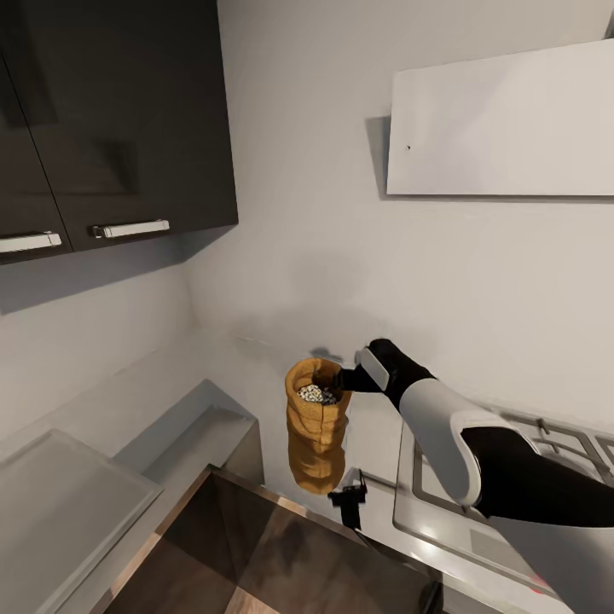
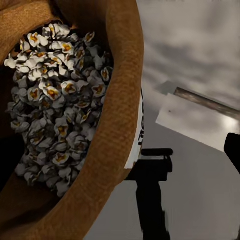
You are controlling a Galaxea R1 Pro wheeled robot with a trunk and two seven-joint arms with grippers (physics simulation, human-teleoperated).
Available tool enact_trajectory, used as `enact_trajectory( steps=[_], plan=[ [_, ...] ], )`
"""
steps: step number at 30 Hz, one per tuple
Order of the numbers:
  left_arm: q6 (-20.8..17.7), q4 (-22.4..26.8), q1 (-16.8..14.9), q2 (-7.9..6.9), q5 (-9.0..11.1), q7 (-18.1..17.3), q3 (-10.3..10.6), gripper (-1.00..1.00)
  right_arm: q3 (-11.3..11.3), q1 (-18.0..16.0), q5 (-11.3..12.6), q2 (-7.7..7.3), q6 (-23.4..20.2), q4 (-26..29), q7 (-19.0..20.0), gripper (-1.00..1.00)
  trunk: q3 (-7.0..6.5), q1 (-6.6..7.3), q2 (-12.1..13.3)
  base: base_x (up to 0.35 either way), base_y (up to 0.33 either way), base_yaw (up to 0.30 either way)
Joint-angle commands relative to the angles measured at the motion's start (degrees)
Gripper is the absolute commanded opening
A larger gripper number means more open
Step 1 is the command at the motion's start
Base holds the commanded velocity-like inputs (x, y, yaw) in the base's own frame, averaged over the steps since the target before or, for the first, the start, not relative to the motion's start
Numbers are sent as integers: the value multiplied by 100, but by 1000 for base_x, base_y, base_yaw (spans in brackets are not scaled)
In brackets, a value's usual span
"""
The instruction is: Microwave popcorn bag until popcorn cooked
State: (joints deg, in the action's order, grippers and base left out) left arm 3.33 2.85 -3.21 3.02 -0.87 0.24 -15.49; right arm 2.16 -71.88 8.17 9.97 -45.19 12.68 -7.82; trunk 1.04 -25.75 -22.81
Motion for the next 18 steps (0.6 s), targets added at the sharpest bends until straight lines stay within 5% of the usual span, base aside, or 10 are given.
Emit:
enact_trajectory(
  steps=[1, 18],
  plan=[
    [18, -3, -4, 1, -9, 2, -24, 100, 21, 7, 61, 3, 11, 7, -50, 100, 11, -3, -11, 0, 0, 0],
    [19, -3, -4, 1, -9, 2, -24, 100, 21, 194, 61, 3, 158, -11, 138, 100, 11, -3, -11, 0, 0, 0]
  ],
)
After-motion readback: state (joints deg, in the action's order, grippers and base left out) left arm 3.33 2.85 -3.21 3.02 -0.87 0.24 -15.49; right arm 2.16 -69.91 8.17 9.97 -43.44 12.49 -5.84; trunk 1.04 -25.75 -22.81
